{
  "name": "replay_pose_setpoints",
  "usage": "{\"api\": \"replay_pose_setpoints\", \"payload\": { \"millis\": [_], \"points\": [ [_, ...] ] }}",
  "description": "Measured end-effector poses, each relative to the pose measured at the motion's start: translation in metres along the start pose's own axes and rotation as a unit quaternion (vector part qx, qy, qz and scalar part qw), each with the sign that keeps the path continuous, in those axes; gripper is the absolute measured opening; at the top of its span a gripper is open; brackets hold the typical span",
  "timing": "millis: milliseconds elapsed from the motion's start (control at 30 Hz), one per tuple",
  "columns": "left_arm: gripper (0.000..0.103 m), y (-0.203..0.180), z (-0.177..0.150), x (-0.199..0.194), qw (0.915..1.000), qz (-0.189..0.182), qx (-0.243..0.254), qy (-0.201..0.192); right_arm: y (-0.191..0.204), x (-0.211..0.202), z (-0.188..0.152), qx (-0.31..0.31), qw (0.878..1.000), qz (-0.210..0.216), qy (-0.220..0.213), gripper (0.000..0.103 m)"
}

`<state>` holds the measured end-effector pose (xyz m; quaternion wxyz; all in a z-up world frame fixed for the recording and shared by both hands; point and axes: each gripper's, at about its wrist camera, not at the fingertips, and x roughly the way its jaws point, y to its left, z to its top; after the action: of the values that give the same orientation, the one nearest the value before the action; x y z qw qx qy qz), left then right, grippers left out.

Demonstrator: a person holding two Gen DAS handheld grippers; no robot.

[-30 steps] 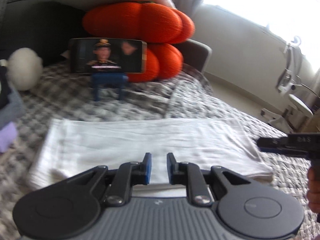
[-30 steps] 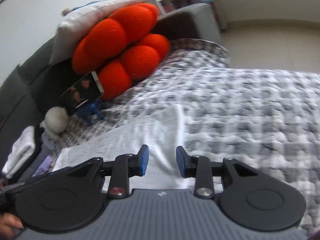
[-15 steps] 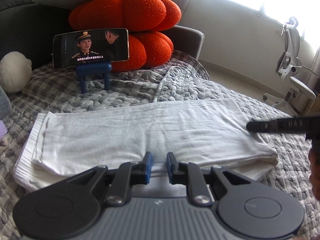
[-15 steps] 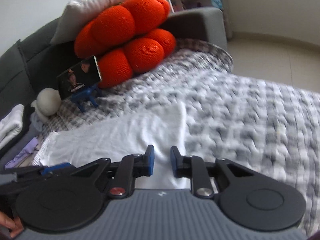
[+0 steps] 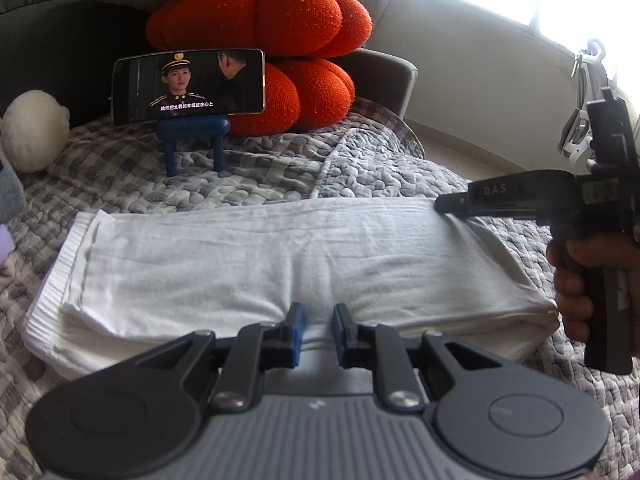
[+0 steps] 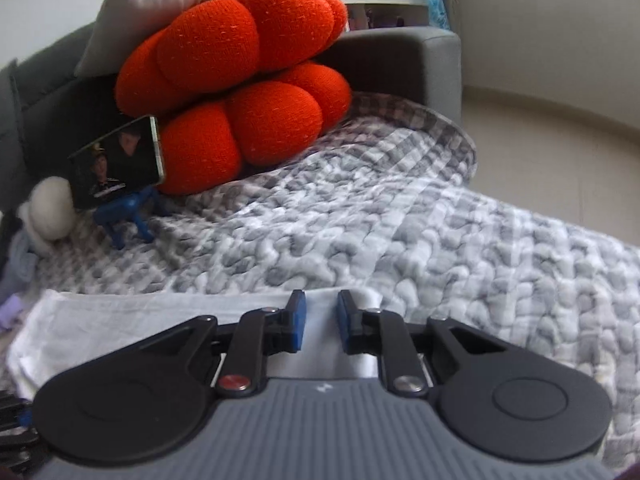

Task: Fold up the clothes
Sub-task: 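Move the open right tool to the folded end of the trousers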

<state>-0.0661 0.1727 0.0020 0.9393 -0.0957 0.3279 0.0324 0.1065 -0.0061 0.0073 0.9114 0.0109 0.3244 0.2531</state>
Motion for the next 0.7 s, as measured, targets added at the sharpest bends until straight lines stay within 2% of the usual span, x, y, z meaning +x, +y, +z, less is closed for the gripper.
{"api": "replay_pose_setpoints", "payload": {
  "millis": [67, 133, 367, 500, 600, 700],
  "points": [
    [0.017, 0.000, 0.000, 0.000, 1.0000, 0.001, 0.002, 0.000, -0.003, 0.002, 0.000, -0.005, 1.000, -0.026, -0.006, 0.017],
    [0.017, 0.001, 0.000, 0.000, 1.0000, -0.002, -0.003, 0.001, -0.008, 0.003, -0.001, 0.000, 0.999, -0.043, -0.008, 0.027],
    [0.017, 0.003, 0.000, 0.001, 0.9999, -0.005, -0.012, 0.001, -0.015, -0.043, -0.004, 0.030, 0.999, -0.015, -0.028, 0.028],
    [0.017, 0.003, 0.001, 0.002, 0.9998, -0.006, -0.017, 0.004, -0.014, -0.070, -0.001, 0.062, 0.998, 0.012, -0.010, 0.028],
    [0.017, 0.007, 0.009, 0.001, 0.9990, -0.014, -0.034, 0.023, -0.011, -0.083, 0.006, 0.080, 0.997, 0.015, 0.010, 0.028],
    [0.021, 0.010, 0.022, -0.005, 0.9970, -0.029, -0.060, 0.039, -0.007, -0.095, 0.019, 0.113, 0.993, 0.012, 0.009, 0.036]
  ]
}}
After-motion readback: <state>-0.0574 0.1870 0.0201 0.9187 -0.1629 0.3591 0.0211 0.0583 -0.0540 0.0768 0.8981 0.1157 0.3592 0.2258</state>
